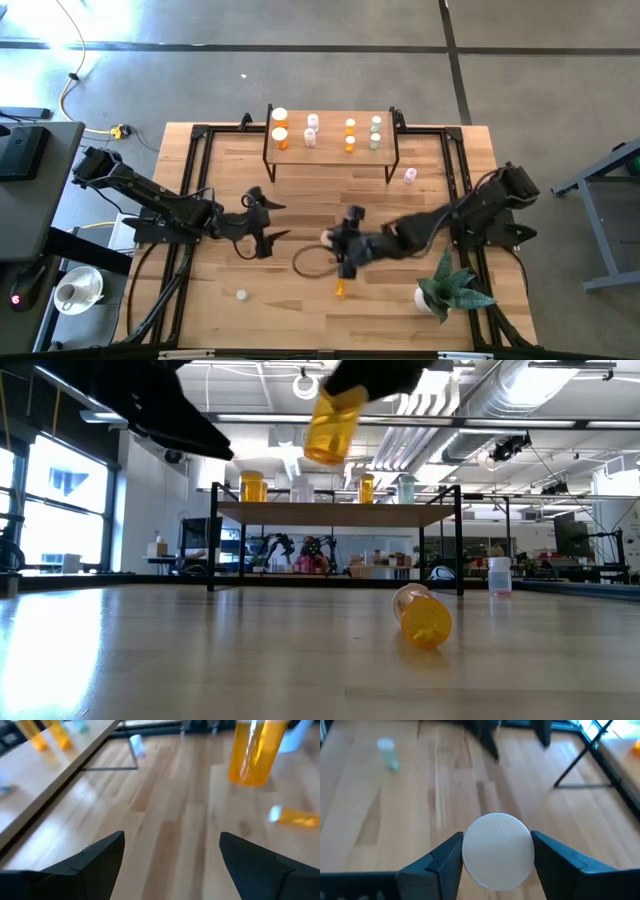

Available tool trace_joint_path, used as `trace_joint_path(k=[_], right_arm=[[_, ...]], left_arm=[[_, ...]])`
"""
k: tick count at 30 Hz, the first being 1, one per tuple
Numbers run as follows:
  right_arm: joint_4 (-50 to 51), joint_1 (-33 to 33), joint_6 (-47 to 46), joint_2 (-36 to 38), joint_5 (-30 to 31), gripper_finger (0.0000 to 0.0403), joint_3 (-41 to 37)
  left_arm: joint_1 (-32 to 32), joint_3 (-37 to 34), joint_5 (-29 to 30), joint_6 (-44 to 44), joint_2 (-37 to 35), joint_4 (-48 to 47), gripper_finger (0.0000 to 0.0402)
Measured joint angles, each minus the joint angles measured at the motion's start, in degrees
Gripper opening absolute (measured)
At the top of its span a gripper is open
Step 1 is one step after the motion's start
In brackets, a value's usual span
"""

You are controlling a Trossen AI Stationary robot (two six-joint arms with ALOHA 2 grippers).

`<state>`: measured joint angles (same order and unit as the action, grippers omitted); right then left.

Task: Pick and place medicine bottles onto shelf by color
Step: Put the large orange pill bottle on the shelf aligned with the other large orange pill bottle

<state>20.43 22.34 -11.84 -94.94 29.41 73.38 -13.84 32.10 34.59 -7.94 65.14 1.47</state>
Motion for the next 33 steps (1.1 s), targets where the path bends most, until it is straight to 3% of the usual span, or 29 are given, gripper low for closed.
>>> trace_joint_path(k=[6,14,24,33], right_arm=[[2.2,-9.1,6.8,0.0,-5.2,0.0200,7.8],[5.8,-20.8,10.4,0.0,-11.5,0.0200,17.3],[7.9,-30.6,15.4,0.0,-13.6,0.0200,26.9],[6.0,-34.4,14.2,0.0,-13.6,0.0200,33.6]], left_arm=[[0.0,0.0,5.6,-0.2,-2.8,-5.5,0.0315],[3.2,0.0,8.1,0.8,-11.8,-11.6,0.0315],[12.1,0.0,2.4,4.1,-18.4,-12.3,0.0314],[13.5,0.0,1.3,4.1,-19.1,-14.3,0.0314]])
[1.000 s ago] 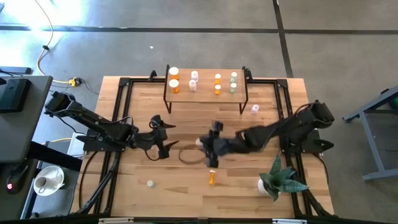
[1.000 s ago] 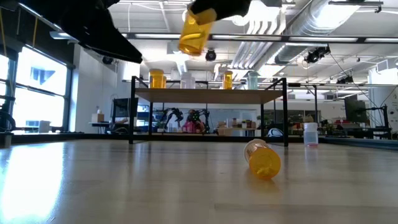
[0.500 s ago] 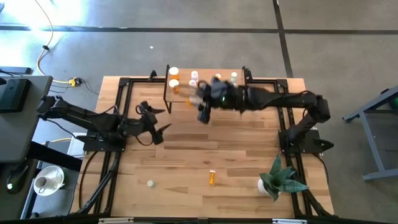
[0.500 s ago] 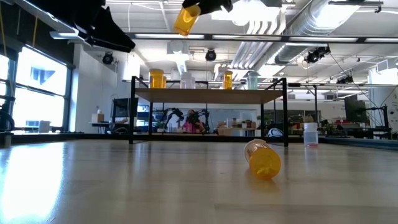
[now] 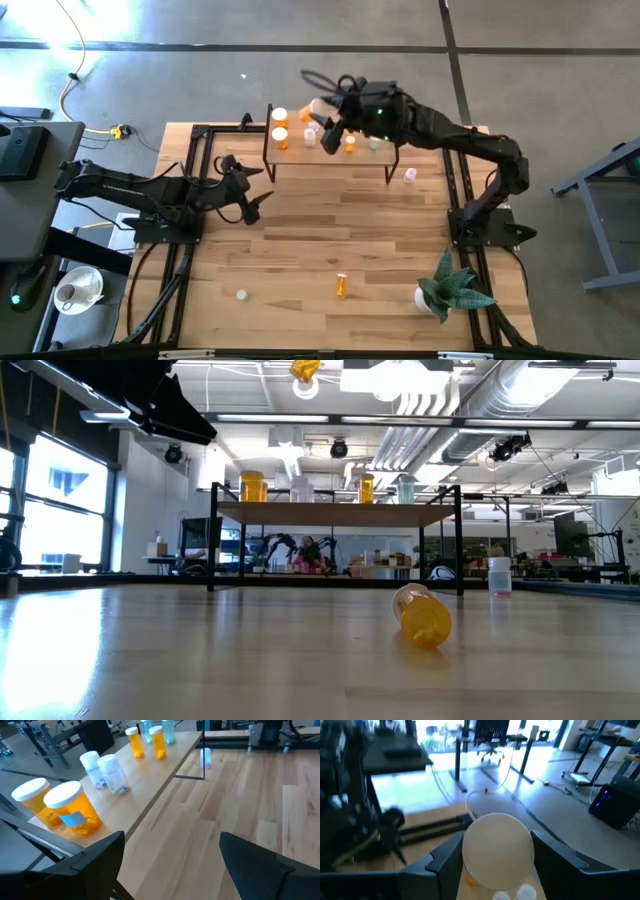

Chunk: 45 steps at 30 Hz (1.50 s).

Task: Pick and place medicine bottles onto shelf by color
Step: Put the large orange pill bottle on the shelf aligned with the other large orange pill bottle

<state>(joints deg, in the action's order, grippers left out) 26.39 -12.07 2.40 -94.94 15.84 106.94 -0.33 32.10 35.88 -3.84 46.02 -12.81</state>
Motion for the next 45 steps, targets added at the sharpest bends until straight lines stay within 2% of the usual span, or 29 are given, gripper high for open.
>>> trace_joint_path(k=[3,7,12,16,24,35,45], right_arm=[[-1.4,-0.8,-1.6,-1.0,0.0,0.0200,2.9],[0.1,-1.5,-2.1,-5.0,0.0,0.0200,10.3],[9.7,-1.8,-2.4,-11.6,0.0,0.0200,21.1],[16.9,-1.8,-2.6,-16.2,-0.3,0.0200,26.0],[22.1,-1.1,-3.6,-23.4,-10.7,0.0200,26.3],[20.3,-0.2,2.9,-33.5,-12.4,0.0200,26.2],[17.7,-0.4,8.2,-35.7,-9.3,0.0200,26.2]], left_arm=[[-0.1,0.0,-1.4,-0.4,0.0,-1.0,0.0314],[-0.1,0.0,-4.8,-3.6,0.0,-2.7,0.0314],[-0.1,0.0,-8.1,-6.3,0.0,-4.6,0.0314],[-0.1,0.0,-8.3,-6.5,0.0,-5.5,0.0314],[-0.1,0.0,-9.7,-7.1,0.0,-5.9,0.0314],[-0.1,0.0,-10.9,-8.2,0.0,-6.3,0.0314],[-0.1,0.0,-11.5,-8.0,0.0,-7.2,0.0315]])
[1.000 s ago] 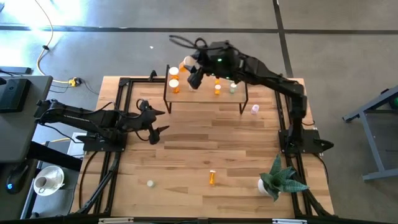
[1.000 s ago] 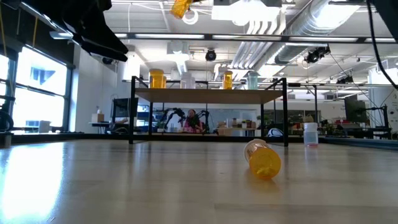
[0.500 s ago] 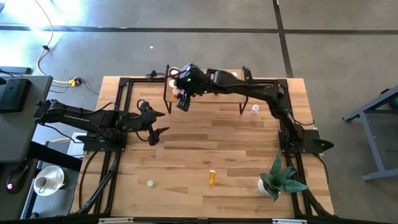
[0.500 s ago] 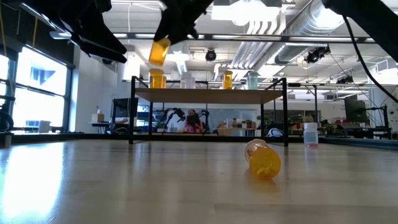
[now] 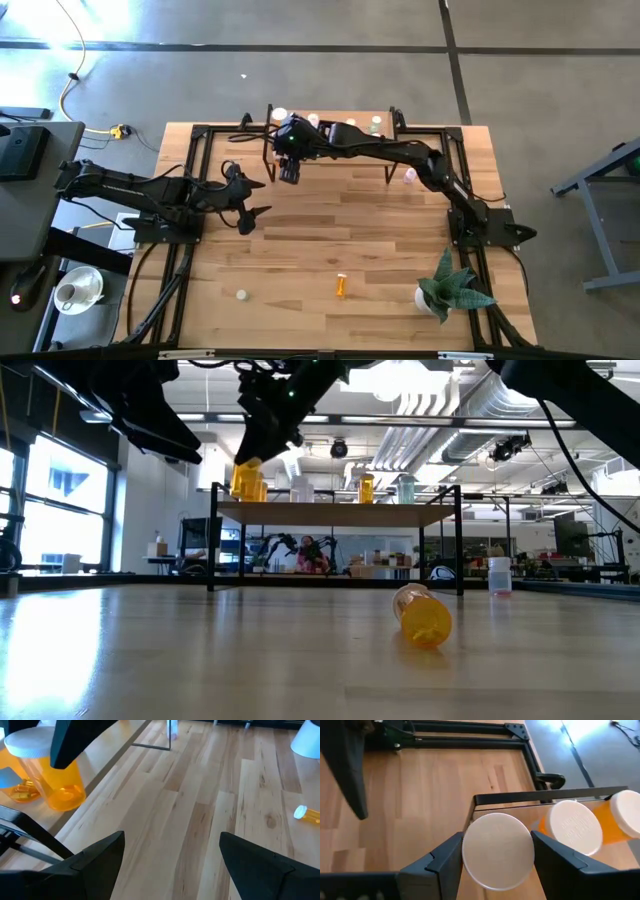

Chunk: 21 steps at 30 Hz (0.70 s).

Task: Pick and place medicine bottles onto shelf by color
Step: Put the large orange pill bottle on the shelf aligned with the other large orange pill bottle

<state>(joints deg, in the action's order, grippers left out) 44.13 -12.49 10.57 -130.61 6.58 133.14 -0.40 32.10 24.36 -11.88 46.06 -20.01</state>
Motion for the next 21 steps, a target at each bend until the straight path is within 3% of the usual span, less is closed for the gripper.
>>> trace_joint_path(k=[21], right_arm=[[-1.6,-2.5,1.7,-0.2,-0.9,0.0200,0.0]], left_arm=[[0.0,0.0,0.1,0.0,0.0,-0.3,0.0315]])
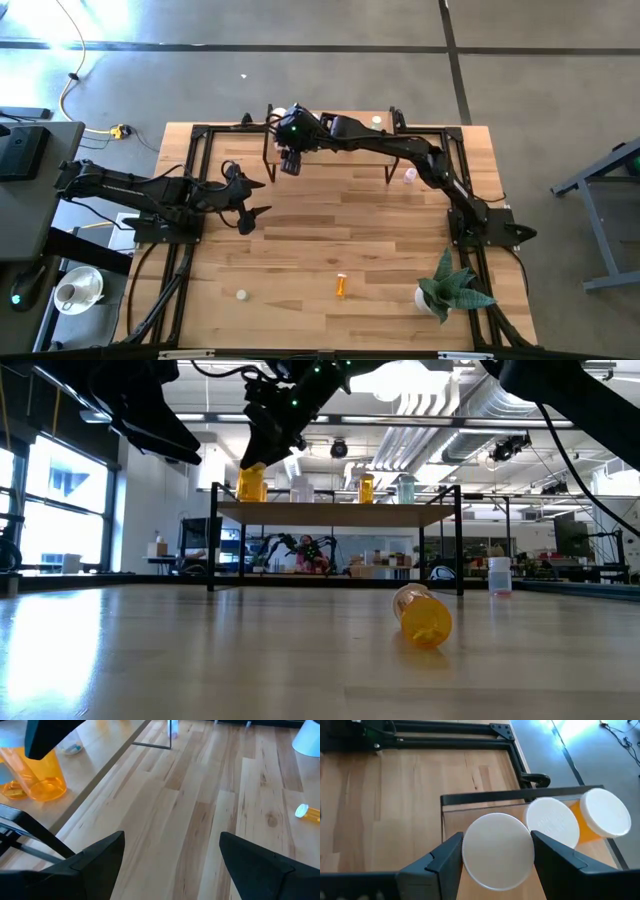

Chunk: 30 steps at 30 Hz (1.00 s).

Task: Pick and place medicine bottles onto shelf by color
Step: Put the large orange pill bottle on the shelf aligned with the other large orange pill bottle

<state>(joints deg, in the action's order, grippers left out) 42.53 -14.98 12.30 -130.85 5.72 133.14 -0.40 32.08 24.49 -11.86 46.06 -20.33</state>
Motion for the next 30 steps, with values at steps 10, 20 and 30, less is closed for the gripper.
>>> trace_joint_path(k=[10,20,30], right_arm=[[0.5,-0.7,-1.8,0.0,-3.8,0.0200,0.0],[0.6,-0.8,-1.8,0.0,-3.8,0.0200,0.0],[0.6,-0.7,-1.3,-0.1,-1.7,0.0239,0.0]], left_arm=[[0.0,0.0,0.1,0.0,0.0,0.0,0.0315],[0.0,0.0,0.1,0.0,0.0,0.0,0.0315],[0.0,0.0,0.1,0.0,0.0,0.0,0.0315]])
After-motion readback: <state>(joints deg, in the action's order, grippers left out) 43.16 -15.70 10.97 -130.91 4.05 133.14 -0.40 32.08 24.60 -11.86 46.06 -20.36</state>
